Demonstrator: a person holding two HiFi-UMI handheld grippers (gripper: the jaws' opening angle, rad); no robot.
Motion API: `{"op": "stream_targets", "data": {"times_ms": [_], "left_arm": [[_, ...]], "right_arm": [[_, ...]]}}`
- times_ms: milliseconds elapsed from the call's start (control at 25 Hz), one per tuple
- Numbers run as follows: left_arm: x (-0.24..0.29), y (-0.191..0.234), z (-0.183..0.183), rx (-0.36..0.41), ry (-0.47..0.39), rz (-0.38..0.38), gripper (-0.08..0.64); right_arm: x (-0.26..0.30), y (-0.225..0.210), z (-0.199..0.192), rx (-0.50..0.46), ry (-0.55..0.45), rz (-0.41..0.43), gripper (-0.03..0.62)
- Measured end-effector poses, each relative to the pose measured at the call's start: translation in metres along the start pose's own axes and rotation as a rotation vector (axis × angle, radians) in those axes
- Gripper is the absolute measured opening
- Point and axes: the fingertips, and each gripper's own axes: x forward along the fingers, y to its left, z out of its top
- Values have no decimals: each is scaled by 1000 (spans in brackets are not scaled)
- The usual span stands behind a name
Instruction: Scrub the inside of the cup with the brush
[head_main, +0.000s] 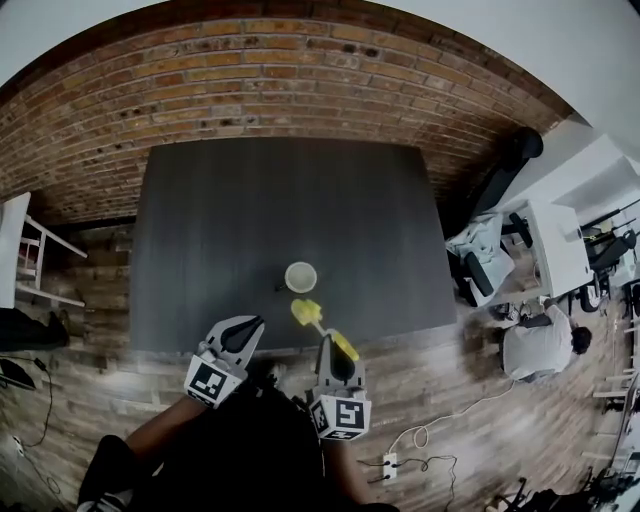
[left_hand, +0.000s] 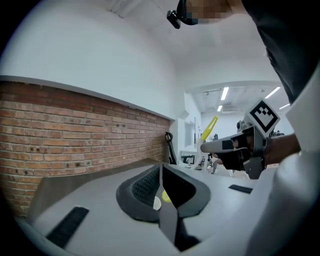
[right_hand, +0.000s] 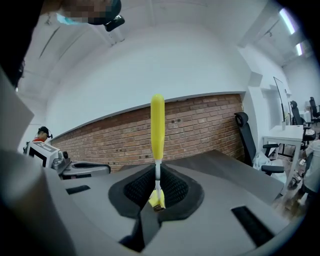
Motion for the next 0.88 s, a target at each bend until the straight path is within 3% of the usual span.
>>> {"op": "stream_targets", "data": {"times_ms": [320,600,880], "left_arm": [[-4,-5,1,-33,11,-86,46],[-4,9,1,6,-4,-118,46],[-6,22,-6,-6,16,-131,46]], "right_arm": [[-9,27,-3,-12,32,-39,46],[-1,45,-5,-18,45,-60,46],[5,50,-5,-20,40,-88,46]]}}
